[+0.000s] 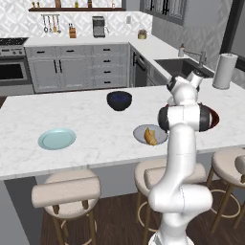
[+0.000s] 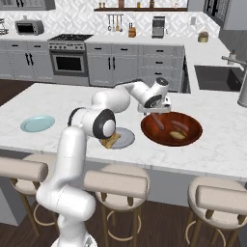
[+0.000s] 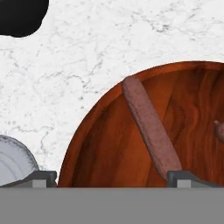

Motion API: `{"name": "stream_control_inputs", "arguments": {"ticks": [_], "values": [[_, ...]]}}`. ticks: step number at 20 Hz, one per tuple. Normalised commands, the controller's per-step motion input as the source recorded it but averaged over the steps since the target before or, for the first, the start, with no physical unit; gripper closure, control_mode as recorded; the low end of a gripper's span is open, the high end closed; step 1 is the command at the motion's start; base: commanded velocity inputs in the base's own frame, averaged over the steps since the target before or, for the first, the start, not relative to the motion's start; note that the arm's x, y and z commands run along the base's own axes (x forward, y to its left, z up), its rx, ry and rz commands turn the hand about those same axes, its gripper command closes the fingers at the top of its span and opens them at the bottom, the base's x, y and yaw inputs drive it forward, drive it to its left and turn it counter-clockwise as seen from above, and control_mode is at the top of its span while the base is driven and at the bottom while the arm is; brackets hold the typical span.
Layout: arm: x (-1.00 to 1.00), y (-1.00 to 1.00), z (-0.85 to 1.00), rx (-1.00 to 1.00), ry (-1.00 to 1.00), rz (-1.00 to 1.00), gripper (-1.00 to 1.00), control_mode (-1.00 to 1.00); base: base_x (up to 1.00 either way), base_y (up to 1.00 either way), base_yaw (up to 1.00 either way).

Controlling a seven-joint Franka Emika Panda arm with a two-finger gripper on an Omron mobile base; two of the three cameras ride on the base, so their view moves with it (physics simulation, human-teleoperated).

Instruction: Place one bun and one sausage from the bowl on each plate.

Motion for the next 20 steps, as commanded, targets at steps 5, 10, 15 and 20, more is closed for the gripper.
{"name": "stream_control_inputs", "arguments": {"ticks": [5,10,15,20], "values": [[0.0,-0.04,-0.56,0.02,0.09,0.0,-1.0,-1.0,0.0,0.0,0.0],[0.0,0.0,-0.7,0.0,0.08,0.0,-1.0,-1.0,0.0,0.0,0.0],[0.0,-0.16,0.0,0.0,-0.01,0.07,-1.0,-1.0,0.0,0.0,0.0],[0.0,-0.05,-0.22,-0.08,-0.01,0.05,-1.0,-1.0,0.0,0.0,0.0]]}}
